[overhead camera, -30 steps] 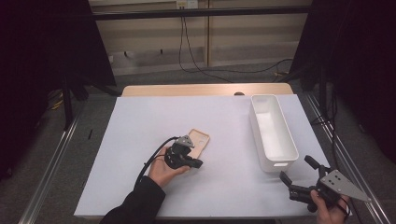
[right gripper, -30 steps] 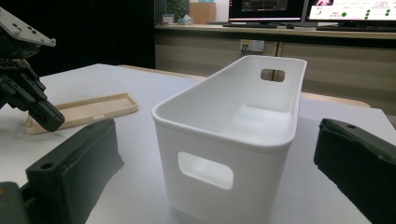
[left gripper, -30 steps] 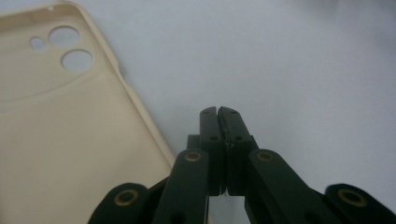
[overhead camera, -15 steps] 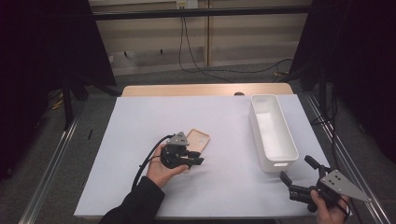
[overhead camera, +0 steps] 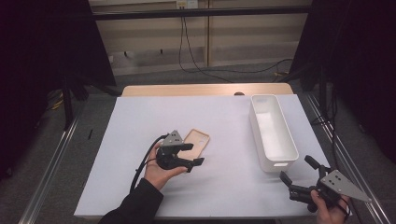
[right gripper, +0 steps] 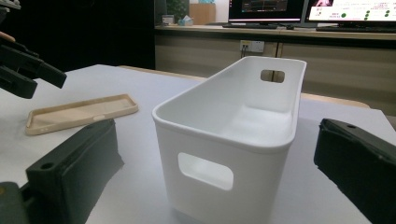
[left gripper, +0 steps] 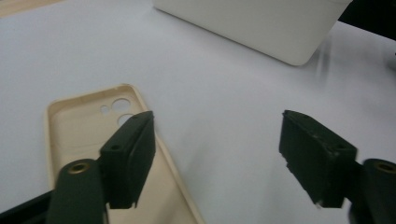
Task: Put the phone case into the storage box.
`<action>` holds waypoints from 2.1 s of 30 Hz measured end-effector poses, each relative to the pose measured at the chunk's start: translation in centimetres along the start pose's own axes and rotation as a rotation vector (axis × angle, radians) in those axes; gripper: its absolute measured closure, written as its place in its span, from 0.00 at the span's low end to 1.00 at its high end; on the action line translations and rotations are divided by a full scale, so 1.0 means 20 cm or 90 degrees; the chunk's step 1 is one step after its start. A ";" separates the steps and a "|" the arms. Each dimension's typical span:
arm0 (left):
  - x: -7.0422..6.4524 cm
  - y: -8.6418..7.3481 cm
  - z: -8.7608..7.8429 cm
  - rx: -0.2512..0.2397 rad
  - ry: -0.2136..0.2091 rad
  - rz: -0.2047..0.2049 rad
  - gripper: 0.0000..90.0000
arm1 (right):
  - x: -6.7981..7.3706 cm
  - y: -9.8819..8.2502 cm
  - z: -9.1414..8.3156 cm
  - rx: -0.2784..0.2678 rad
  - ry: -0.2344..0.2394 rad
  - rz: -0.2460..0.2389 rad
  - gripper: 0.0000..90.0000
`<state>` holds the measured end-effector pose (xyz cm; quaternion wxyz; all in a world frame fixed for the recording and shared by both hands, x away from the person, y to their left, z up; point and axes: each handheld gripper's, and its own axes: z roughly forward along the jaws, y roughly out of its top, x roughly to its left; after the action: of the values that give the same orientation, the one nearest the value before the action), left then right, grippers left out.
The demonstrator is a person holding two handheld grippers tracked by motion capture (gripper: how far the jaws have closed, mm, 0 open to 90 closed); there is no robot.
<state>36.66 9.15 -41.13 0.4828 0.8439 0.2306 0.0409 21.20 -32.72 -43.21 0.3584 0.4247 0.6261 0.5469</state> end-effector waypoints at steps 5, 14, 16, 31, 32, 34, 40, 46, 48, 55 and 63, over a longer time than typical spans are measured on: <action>0.00 0.00 -0.03 -0.021 0.023 -0.006 0.16 | 0.00 0.00 0.00 0.001 0.001 0.001 0.00; 0.02 -0.02 -0.08 -0.039 0.070 -0.013 0.06 | 0.00 0.00 0.00 0.000 0.001 0.000 0.00; 0.02 -0.02 -0.09 -0.045 0.074 -0.013 0.06 | 0.00 0.00 0.00 0.000 0.001 0.000 0.00; 0.03 -0.04 -0.21 -0.076 0.104 -0.017 0.04 | 0.00 0.00 0.00 0.000 0.001 -0.002 0.00; 0.04 -0.05 -0.22 -0.078 0.109 -0.021 0.04 | 0.00 0.00 0.00 0.000 0.001 -0.002 0.00; 0.05 -0.05 -0.24 -0.080 0.121 -0.025 0.04 | 0.00 0.00 0.00 0.000 0.001 -0.001 0.00; 0.08 -0.08 -0.28 -0.082 0.140 -0.034 0.04 | 0.00 0.00 0.00 0.000 0.001 0.000 0.00; 0.10 -0.10 -0.33 -0.087 0.146 -0.044 0.04 | 0.00 0.00 0.00 0.000 0.001 -0.001 0.00; 0.12 -0.11 -0.35 -0.089 0.154 -0.050 0.04 | 0.00 0.00 0.00 0.000 0.001 -0.001 0.00; 0.14 -0.12 -0.39 -0.097 0.162 -0.047 0.04 | 0.00 0.00 0.00 0.000 0.001 0.001 0.00; 0.19 -0.14 -0.41 -0.108 0.163 -0.063 0.05 | 0.00 0.00 0.00 -0.001 0.001 0.000 0.00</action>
<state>36.69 18.54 -39.61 0.5204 0.7755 0.3273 0.1439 21.20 -32.63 -43.17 0.3580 0.4238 0.6261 0.5479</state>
